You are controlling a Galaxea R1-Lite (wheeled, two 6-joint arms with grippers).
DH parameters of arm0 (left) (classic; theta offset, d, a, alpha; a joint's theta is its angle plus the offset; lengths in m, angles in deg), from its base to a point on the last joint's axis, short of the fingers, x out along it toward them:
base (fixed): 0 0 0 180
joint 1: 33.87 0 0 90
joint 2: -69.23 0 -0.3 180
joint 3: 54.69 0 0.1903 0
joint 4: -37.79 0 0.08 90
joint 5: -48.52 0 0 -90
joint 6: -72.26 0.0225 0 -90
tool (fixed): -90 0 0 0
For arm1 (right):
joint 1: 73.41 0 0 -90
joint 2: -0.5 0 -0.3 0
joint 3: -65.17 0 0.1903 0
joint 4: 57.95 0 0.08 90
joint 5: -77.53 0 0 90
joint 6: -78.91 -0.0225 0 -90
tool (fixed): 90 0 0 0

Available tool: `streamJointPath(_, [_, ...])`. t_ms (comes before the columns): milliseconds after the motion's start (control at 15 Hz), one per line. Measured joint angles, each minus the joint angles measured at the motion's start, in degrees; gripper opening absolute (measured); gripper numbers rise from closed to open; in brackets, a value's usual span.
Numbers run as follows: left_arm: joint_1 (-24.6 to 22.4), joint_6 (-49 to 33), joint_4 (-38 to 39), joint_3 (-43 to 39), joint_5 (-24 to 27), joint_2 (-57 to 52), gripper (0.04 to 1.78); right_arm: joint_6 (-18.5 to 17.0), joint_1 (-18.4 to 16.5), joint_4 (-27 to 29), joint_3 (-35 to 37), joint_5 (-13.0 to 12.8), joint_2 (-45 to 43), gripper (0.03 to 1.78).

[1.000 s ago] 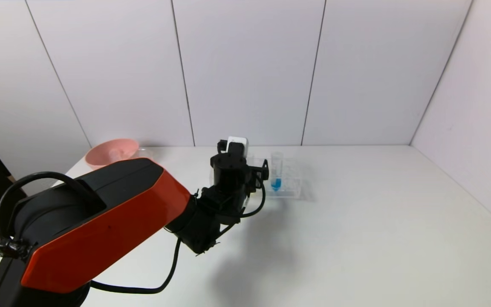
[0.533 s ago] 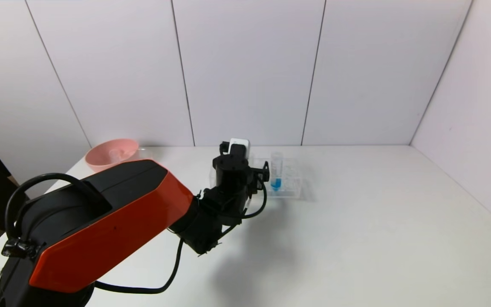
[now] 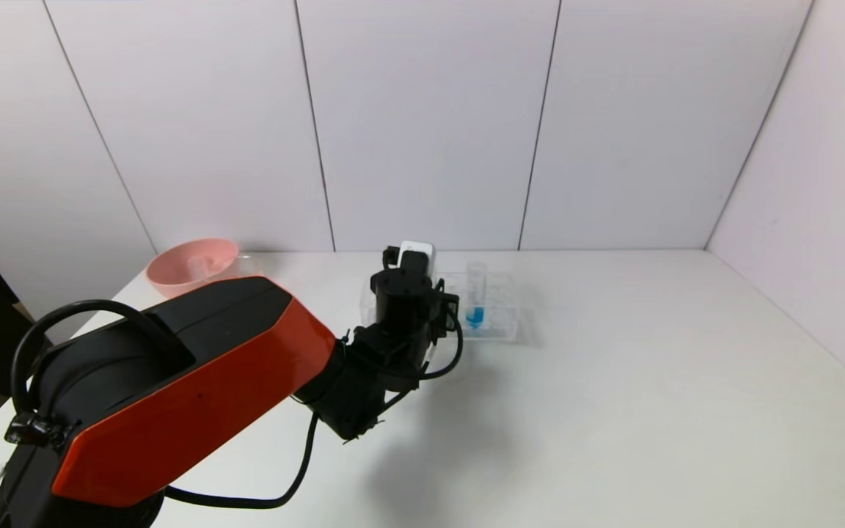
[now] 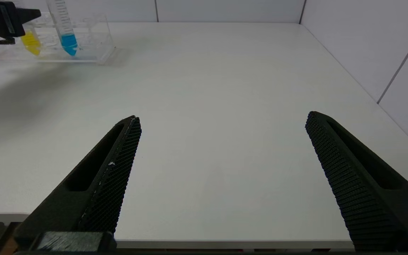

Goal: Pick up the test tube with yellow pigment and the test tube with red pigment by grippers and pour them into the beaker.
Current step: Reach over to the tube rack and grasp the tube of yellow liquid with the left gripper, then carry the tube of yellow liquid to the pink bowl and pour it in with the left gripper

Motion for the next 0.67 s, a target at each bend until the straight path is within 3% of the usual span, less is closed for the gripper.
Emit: streamJointPath(667, [-0.1, 0.1, 0.1, -0.2, -0.1, -0.1, 0.47, 0.0, 0.0, 0.0, 0.0, 0.0, 0.0, 1.70])
